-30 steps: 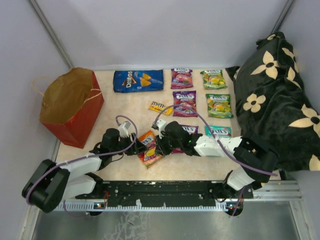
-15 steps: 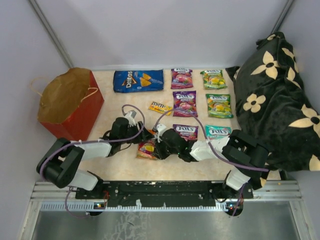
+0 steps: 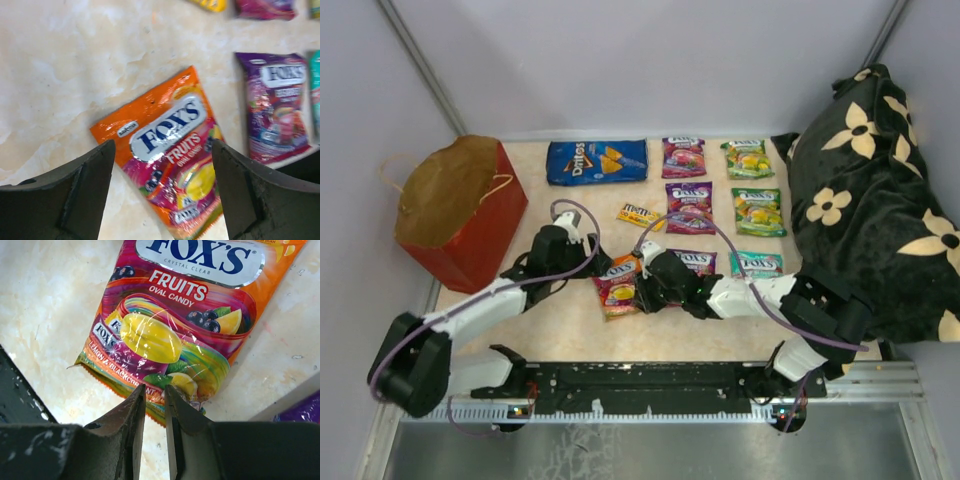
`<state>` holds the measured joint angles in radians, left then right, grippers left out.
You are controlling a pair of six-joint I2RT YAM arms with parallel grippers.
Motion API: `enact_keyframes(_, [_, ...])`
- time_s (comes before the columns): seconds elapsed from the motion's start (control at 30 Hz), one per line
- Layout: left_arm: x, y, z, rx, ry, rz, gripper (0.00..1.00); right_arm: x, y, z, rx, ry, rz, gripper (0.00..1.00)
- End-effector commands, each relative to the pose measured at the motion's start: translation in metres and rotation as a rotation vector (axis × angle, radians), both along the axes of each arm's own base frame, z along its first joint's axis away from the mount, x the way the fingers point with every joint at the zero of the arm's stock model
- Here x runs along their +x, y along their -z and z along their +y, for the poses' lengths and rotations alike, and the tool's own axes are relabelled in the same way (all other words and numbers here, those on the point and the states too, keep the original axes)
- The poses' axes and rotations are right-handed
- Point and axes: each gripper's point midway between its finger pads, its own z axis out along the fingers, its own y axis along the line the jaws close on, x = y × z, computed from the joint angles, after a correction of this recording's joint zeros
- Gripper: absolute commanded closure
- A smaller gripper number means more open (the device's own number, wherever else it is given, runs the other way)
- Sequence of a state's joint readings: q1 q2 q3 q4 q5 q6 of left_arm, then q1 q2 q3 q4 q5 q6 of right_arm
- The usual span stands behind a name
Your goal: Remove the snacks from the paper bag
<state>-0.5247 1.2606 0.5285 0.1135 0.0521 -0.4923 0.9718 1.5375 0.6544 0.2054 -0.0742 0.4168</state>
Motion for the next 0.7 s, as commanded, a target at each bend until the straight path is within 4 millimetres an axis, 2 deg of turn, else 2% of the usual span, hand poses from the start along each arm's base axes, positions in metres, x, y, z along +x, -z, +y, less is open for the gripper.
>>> enact_keyframes(0.0, [-0.021, -0.033, 0.004, -0.015, 0.071, -0.064, 0.17, -0.003, -0.020, -0.006, 0.014, -0.021, -0.026, 0.78])
enact_keyframes(0.07, [-0.034, -0.043, -0.008, -0.101, 0.128, -0.061, 0.20, -0.002, -0.019, -0.007, 0.011, -0.010, -0.026, 0.77])
enact_keyframes(0.13, [-0.043, -0.044, -0.021, -0.161, 0.176, -0.050, 0.23, -0.001, -0.014, -0.008, 0.001, 0.003, -0.019, 0.78])
enact_keyframes(0.33, [-0.054, -0.015, -0.043, -0.235, 0.223, 0.037, 0.24, -0.002, 0.002, -0.013, -0.015, 0.033, 0.005, 0.81])
enact_keyframes(0.47, [-0.058, 0.010, -0.042, -0.236, 0.196, 0.090, 0.25, -0.006, 0.007, -0.018, -0.016, 0.042, 0.021, 0.81])
enact_keyframes(0.67, [-0.051, 0.045, -0.024, -0.112, 0.122, 0.118, 0.25, -0.023, 0.018, -0.038, -0.008, 0.073, 0.067, 0.81])
